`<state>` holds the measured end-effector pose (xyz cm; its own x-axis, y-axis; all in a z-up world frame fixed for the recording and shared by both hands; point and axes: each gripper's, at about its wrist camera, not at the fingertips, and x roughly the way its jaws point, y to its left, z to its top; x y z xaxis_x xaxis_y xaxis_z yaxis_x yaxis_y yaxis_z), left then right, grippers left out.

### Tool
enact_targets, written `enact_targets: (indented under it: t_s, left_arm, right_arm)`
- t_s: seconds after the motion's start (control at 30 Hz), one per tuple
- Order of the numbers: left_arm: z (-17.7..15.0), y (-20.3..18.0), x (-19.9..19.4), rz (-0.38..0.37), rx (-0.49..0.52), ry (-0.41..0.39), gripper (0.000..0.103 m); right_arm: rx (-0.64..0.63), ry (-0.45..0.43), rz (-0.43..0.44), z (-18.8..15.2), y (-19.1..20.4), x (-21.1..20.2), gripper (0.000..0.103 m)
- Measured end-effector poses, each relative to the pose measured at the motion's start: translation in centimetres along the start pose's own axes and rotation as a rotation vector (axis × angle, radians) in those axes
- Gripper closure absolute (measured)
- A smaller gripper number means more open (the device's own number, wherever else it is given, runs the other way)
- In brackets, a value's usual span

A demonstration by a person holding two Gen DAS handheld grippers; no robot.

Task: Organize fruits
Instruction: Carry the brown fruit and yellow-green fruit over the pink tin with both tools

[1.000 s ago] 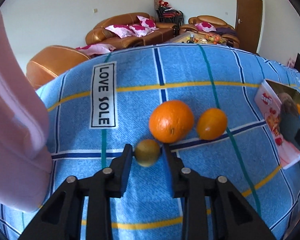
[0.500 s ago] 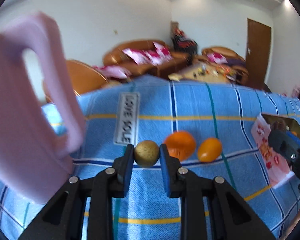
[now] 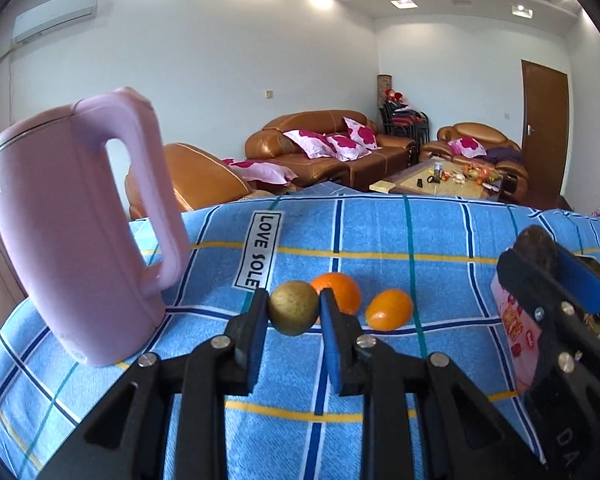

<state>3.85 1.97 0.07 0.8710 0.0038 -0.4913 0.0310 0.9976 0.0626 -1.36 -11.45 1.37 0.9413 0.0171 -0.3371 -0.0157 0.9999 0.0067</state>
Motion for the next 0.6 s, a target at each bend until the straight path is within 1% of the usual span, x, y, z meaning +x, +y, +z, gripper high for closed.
enact_targets:
  t_s: [0.13,0.37,0.6]
  left_arm:
    - [-0.4,0.2,-1.6,0.013,-0.005,-0.029,0.076]
    - [-0.7,0.2,-2.7,0.009,-0.011,-0.054,0.076]
    - [-1.1,0.3,-2.9,0.001,-0.024,-0.044,0.076]
  right_arm:
    - [-0.022,-0.01,-0.006,-0.1,0.5,-0.4,0.063]
    - [-0.034,-0.02,-0.011,-0.4,0.8,-1.2,0.063]
    - [-0.031,-0.021,-0.021,-0.8,0.4,-2.2,0.063]
